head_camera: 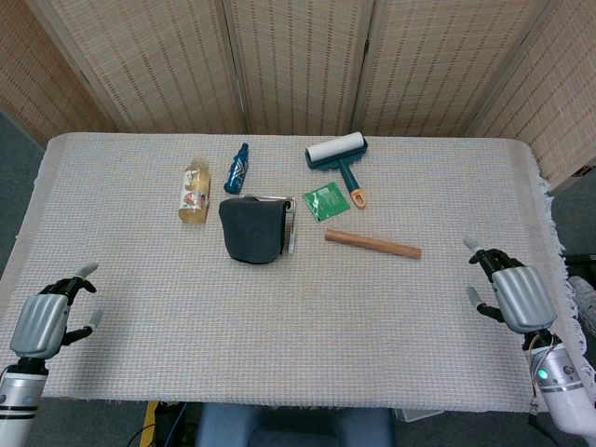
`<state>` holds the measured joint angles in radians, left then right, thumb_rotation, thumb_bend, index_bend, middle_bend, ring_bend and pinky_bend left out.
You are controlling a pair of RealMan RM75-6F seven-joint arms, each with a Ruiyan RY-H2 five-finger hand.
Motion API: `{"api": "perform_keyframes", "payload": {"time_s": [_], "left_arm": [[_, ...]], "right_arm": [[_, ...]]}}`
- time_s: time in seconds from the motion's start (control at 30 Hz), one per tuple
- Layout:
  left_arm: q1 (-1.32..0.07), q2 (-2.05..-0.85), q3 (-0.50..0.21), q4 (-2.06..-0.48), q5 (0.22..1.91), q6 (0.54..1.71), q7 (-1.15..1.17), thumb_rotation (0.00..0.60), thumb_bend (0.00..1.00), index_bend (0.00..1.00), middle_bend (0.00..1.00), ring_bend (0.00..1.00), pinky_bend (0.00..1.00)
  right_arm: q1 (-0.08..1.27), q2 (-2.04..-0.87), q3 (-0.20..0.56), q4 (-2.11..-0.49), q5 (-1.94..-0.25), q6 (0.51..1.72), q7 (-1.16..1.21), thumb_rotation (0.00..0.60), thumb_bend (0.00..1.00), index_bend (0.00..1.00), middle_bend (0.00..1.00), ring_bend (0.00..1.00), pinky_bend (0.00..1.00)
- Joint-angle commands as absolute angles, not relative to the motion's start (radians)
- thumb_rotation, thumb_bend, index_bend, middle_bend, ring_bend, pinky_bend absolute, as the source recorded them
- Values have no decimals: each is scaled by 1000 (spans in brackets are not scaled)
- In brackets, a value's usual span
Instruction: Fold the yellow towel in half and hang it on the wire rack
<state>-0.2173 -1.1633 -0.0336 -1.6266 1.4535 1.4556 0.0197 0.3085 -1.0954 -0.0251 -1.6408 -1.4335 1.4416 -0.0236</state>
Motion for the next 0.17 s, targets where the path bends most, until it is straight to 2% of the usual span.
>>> {"api": "perform_keyframes", "payload": {"time_s": [0.03, 0.17], "left_arm": [[-190, -1160, -19, -1650, 1469, 1486, 40, 600, 371, 158, 434, 350, 436], [-155, -1167, -1, -1666, 1486, 1522, 72, 600, 371, 158, 434, 351, 434]], "right_arm": [[252, -1081, -52, -1648, -1443, 1475, -1, 600, 397, 94, 333, 268, 411], [198, -1074, -69, -1655, -1446, 1501, 14, 600, 396, 94, 331, 263, 393]]}}
